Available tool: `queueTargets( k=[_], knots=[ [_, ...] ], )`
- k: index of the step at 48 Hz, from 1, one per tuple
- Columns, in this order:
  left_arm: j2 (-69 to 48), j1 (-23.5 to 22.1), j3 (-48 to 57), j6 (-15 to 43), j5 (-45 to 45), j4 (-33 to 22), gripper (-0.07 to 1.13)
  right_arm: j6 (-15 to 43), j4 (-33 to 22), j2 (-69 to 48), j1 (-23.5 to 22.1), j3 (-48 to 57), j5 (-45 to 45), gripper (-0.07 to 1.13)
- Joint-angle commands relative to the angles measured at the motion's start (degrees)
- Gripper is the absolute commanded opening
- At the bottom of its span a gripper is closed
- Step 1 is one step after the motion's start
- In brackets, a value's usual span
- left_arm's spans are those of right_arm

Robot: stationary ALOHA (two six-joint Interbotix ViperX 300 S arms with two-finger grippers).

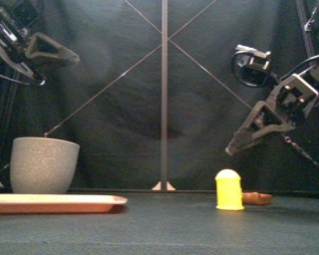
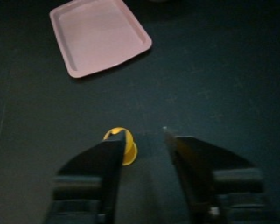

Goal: Pick the yellow can then place it on the pink plate
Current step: Pick the yellow can

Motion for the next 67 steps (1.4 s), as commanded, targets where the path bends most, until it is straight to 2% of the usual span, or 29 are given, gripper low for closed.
queueTargets(
  k=[1,5,43,49,60,67],
  knots=[
    [0.26,0.18,-1.76,0.09,-0.79,0.09,0.00,-0.44,2.11,1.93,0.97,-2.55,-0.53,1.00],
    [0.18,0.26,-1.76,0.09,-1.14,0.09,0.00,-0.53,1.93,3.08,1.58,-3.43,-0.62,1.05],
    [0.18,2.29,-1.58,0.09,-1.49,0.18,0.00,0.00,1.85,16.52,3.60,-8.70,0.88,1.02],
    [0.18,2.46,-1.67,0.09,-1.49,0.18,0.00,0.09,2.11,16.88,3.60,-8.88,0.97,0.96],
    [0.18,2.55,-1.58,0.18,-1.41,0.18,0.00,0.00,2.02,16.61,3.69,-8.88,3.34,0.72],
    [0.26,2.55,-1.58,0.18,-1.49,0.26,0.00,0.00,1.85,16.44,3.69,-9.23,3.60,0.64]
  ],
)
